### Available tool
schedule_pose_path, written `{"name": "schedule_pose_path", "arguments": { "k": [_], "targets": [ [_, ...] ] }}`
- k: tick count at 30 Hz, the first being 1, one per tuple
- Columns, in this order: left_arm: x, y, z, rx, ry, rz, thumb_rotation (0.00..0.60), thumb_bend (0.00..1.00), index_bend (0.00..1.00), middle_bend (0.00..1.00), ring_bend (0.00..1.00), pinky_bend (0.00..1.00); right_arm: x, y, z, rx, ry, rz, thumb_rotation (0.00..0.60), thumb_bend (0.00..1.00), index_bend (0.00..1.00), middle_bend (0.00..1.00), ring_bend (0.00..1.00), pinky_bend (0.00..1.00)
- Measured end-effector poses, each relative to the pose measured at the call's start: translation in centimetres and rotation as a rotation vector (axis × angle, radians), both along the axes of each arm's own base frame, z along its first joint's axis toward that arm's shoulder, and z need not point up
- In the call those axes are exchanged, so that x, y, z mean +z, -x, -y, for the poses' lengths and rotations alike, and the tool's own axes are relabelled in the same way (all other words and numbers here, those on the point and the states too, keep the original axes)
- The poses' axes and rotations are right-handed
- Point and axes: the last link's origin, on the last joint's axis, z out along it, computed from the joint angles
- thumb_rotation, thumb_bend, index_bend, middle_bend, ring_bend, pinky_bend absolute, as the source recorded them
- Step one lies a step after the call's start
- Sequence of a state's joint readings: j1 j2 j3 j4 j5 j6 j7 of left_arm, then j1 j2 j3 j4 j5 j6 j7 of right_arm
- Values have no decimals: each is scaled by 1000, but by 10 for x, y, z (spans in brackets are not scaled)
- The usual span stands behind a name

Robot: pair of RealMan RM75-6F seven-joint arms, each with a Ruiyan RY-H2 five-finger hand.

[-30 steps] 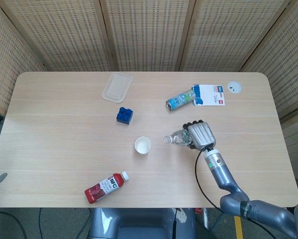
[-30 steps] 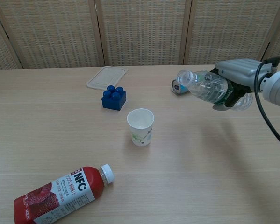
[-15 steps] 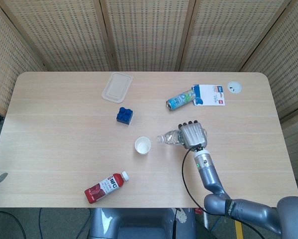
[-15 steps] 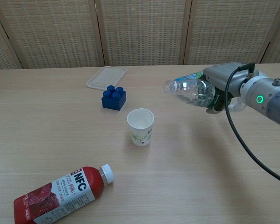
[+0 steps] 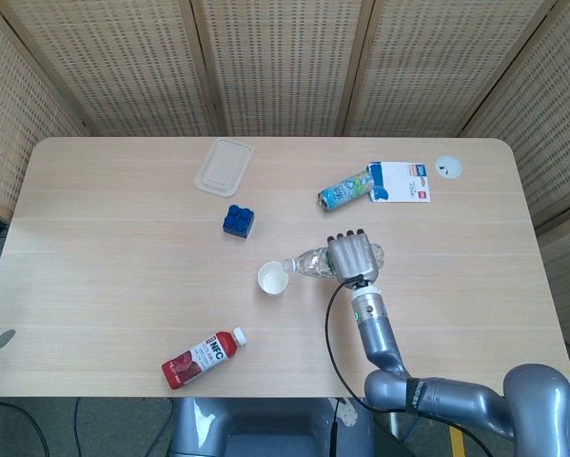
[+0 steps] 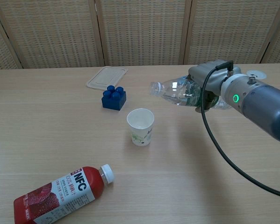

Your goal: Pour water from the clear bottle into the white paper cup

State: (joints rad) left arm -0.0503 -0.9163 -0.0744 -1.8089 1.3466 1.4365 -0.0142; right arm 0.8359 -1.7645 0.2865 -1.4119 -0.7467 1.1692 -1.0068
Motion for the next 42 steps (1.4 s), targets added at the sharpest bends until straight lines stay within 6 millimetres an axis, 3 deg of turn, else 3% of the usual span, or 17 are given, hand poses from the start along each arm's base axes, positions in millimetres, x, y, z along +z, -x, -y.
{"name": "schedule_pose_path", "arguments": {
  "k": [25,42],
  "targets": [
    [1,1,-3,6,7,6,600,102,0,0,0,0,-9,-5,-2,37,54,-178,600,858,560,554,489,716],
    [1,1,-2,6,5,6,600,102,0,0,0,0,-8,-8,-2,15,53,-136,600,858,560,555,490,717]
  ]
}}
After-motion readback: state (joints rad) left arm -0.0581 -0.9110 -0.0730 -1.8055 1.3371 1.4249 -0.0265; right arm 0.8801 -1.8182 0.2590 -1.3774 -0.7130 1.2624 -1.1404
